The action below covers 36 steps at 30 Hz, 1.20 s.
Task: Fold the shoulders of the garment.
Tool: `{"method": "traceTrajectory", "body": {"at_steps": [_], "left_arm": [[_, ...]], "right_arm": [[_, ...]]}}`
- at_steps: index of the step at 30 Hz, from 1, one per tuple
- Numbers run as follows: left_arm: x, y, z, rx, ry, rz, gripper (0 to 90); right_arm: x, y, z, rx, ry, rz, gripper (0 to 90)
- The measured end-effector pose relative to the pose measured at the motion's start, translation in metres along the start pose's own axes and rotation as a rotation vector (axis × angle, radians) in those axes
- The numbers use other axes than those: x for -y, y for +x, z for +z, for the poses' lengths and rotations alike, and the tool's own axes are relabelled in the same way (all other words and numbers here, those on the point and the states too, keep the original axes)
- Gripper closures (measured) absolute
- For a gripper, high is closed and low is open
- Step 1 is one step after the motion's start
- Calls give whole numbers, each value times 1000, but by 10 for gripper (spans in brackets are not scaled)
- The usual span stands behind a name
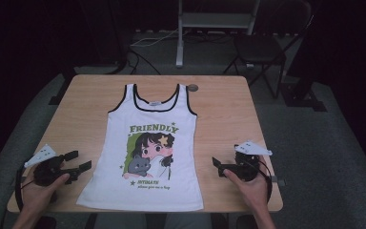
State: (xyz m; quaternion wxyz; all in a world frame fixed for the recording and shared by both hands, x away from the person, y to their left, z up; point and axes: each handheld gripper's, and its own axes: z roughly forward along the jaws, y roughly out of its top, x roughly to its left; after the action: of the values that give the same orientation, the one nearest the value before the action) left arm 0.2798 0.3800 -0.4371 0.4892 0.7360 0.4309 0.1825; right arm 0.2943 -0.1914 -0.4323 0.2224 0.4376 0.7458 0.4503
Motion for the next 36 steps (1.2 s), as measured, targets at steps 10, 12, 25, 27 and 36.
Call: {"method": "traceTrajectory", "body": {"at_steps": [10, 12, 25, 27, 36], "left_arm": [[-18, -2, 12, 4, 3, 47, 200], [-31, 2, 21, 4, 10, 64, 200], [-123, 54, 116, -24, 59, 43, 201], [-132, 59, 126, -36, 70, 42, 200], [-179, 80, 174, -77, 106, 29, 200]], "right_arm": [[0, 3, 4, 3, 9, -20, 32], [-1, 3, 4, 0, 7, -23, 32], [-7, 15, 8, -19, 8, -98, 33], [-7, 16, 8, -22, 6, -101, 33], [-8, 15, 7, -30, -5, -107, 33]]}}
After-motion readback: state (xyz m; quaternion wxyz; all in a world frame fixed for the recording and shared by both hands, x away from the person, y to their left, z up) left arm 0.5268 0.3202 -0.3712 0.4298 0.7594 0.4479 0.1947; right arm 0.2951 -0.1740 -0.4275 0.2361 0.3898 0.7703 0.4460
